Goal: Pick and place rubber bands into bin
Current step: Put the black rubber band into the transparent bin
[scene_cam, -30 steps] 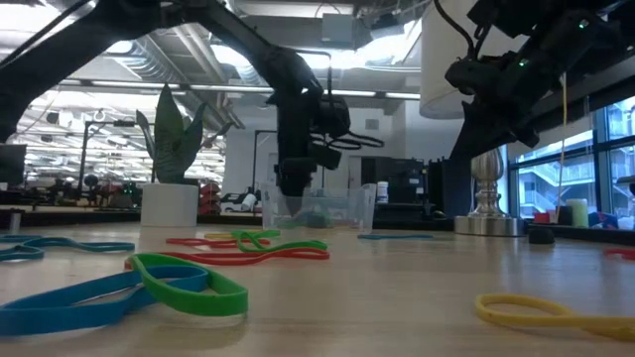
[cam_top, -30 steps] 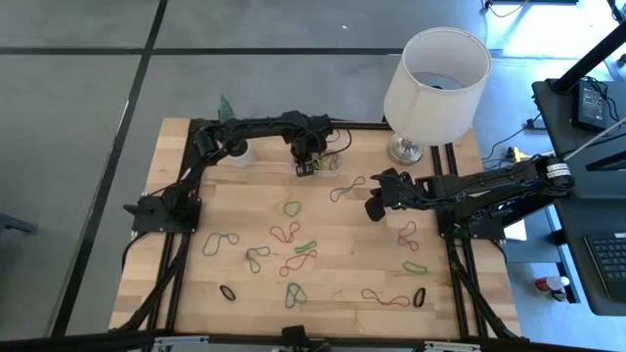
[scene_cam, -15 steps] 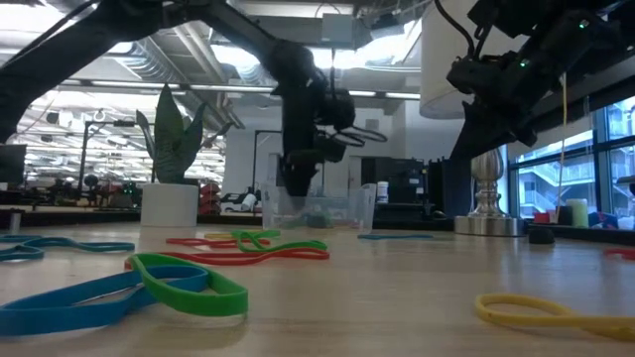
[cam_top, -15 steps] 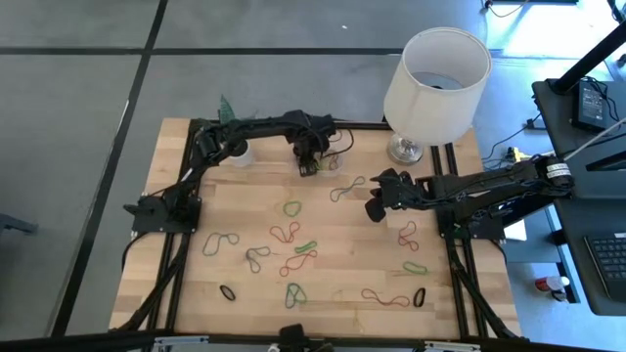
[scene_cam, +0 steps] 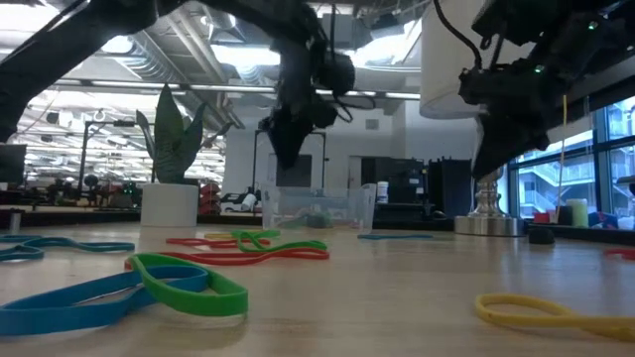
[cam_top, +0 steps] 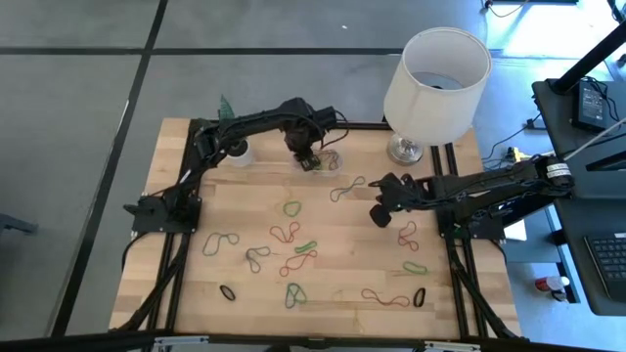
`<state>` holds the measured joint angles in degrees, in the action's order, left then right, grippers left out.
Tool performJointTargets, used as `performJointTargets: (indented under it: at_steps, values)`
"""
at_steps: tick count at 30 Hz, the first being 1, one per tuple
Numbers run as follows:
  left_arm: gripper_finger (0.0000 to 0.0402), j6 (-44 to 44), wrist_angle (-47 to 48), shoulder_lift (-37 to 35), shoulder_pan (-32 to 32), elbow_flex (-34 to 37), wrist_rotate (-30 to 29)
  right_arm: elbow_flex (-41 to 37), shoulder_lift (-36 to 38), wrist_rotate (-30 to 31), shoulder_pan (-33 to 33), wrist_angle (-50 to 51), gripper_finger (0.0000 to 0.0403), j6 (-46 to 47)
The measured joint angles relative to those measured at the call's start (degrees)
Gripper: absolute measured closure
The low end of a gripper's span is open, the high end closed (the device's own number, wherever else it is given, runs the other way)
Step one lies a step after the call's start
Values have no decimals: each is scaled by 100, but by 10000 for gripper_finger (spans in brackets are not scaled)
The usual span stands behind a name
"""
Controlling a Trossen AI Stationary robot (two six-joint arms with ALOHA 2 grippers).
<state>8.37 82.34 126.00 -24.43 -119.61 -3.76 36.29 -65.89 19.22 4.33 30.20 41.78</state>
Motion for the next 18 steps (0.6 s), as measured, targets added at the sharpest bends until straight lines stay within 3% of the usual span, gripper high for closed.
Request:
performJointTargets:
  at_steps: [5,18]
  values:
    - [389,141,86,-297,468,19,237,0,0,-46,300,218,393,0]
    - [400,739,-137,-1096,2164,19,-572,-744,357,59,1602,-356,400,726]
